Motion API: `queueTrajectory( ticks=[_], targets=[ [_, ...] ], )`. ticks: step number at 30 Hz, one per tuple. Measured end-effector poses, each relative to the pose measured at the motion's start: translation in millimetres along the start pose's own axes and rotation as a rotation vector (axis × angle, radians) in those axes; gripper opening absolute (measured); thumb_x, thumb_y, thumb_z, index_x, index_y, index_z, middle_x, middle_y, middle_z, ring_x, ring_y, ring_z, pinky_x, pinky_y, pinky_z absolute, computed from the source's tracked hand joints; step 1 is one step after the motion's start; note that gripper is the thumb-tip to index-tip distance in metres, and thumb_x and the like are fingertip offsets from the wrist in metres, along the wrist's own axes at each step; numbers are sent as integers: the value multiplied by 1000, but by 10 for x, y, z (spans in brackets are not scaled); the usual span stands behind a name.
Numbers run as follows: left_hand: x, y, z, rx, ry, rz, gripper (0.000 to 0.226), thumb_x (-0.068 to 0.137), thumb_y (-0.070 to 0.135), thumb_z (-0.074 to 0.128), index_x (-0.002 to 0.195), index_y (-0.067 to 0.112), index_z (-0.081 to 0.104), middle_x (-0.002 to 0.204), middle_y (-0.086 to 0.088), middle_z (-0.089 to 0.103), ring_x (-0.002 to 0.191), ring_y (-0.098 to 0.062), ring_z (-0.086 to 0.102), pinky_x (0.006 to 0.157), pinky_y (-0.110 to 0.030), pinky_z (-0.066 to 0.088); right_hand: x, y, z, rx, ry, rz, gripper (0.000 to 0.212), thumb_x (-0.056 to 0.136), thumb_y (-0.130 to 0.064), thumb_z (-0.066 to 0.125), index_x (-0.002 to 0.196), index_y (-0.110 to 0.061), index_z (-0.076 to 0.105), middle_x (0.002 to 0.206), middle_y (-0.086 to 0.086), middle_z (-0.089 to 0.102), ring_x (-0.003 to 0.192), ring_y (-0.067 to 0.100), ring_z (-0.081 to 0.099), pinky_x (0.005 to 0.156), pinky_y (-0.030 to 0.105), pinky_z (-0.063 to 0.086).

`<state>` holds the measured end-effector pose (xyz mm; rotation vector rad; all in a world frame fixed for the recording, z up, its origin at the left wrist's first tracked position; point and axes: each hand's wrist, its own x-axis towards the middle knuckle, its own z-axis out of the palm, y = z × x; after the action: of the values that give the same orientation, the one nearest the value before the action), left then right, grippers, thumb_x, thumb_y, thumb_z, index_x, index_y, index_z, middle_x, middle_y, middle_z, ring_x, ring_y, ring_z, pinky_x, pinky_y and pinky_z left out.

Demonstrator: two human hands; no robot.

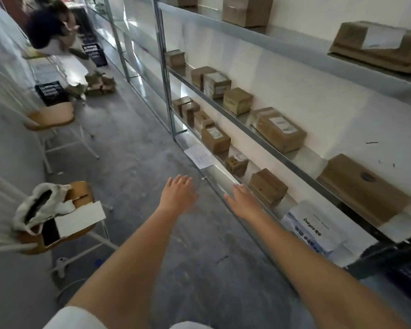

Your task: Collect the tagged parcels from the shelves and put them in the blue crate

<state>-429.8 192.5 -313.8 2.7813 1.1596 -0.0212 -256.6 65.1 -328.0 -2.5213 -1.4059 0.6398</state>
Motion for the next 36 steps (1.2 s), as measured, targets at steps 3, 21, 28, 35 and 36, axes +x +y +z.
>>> queueTrajectory(
  ticks=[3, 21, 28, 35, 36],
  targets=[
    [411, -282, -93, -7, 4, -26, 61, 93, 45, 46, 146, 17, 34, 154, -2, 33, 145, -21, 23, 119, -39, 14, 505, -232, -114, 3, -3, -18, 61, 104, -42, 31, 153, -7, 23, 161, 13, 20, 150, 27, 14, 119, 44, 18],
    [2905, -1318, -419, -171, -9, -197, 69, 98, 45, 37, 154, 14, 12, 161, -3, 12, 149, -20, 5, 122, -37, 3, 3609, -1131, -712, -40, -14, -170, 63, 104, -41, 29, 155, -4, 16, 163, 14, 15, 151, 25, 9, 121, 38, 8],
    [3963, -2143, -439, -162, -47, -183, 67, 99, 45, 36, 153, 13, 14, 161, -5, 11, 149, -20, 4, 121, -38, 2, 4810, -1654, -809, -25, -3, -134, 62, 105, -39, 31, 154, -6, 18, 163, 13, 15, 151, 25, 11, 121, 39, 10],
    [5240, -2948, -688, -136, -75, -96, 67, 99, 46, 34, 154, 14, 12, 161, -6, 11, 150, -21, 3, 122, -39, 3, 5922, -2062, -1047, 135, 40, 12, 63, 104, -40, 34, 154, -5, 17, 163, 13, 14, 150, 29, 14, 120, 43, 18],
    [5429, -3008, -717, -150, -69, -83, 67, 99, 46, 34, 154, 14, 13, 161, -6, 11, 150, -21, 3, 122, -39, 3, 6083, -2074, -1071, 168, 53, 41, 64, 103, -41, 34, 155, -6, 16, 163, 13, 14, 149, 29, 15, 120, 44, 20]
  ],
)
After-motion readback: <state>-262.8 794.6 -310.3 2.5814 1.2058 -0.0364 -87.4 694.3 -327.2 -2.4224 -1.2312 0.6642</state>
